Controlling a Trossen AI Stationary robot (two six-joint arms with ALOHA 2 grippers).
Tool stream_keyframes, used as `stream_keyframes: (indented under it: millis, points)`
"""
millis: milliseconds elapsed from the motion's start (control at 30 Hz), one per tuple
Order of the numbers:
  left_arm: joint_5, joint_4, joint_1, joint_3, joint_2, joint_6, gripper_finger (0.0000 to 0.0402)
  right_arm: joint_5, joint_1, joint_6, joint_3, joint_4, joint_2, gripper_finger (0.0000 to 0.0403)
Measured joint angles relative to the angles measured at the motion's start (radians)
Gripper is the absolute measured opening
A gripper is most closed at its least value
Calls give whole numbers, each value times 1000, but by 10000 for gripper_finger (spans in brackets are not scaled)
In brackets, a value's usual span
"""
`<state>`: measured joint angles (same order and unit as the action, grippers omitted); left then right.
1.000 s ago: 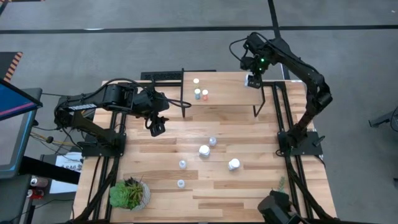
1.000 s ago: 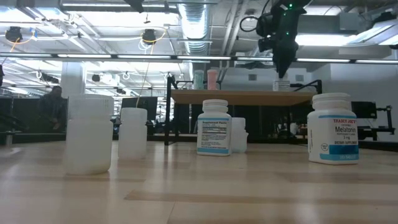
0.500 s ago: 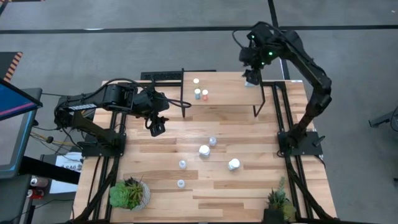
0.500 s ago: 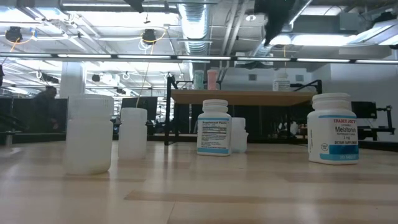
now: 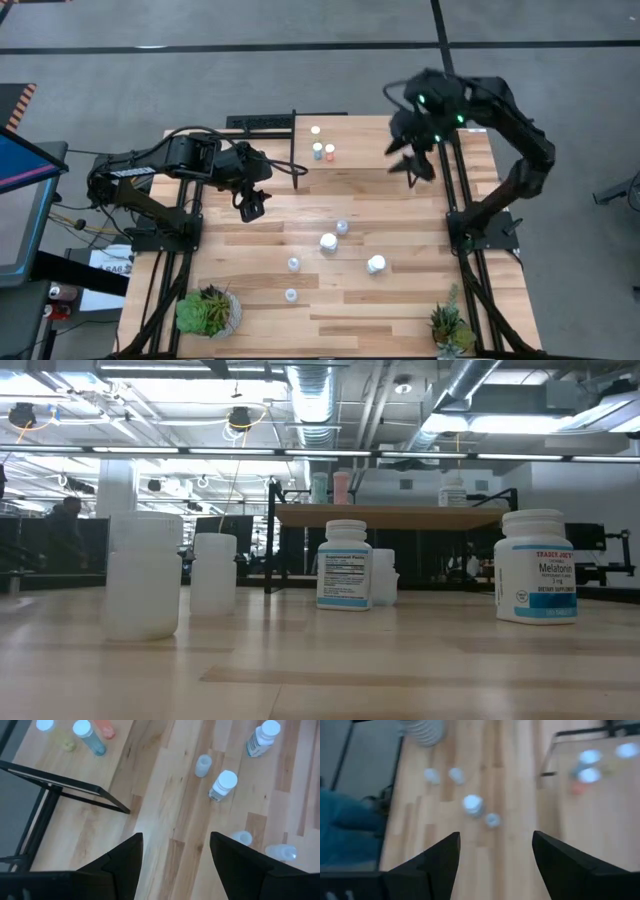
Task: Pick and place medicine bottles onto shelf by color
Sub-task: Align the right white pill bottle with the other white pill bottle on the shelf
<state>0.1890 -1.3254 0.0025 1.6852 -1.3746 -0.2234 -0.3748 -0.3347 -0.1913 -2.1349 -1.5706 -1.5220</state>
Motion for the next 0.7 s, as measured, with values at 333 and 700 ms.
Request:
stream_keyframes:
  millis: [333,700]
  points:
    - [0,0,0,0,0,0,217,121,367,339,376,13,166,270]
    - [1,0,0,0,0,-3,217,268,666,649,724,281,311,270]
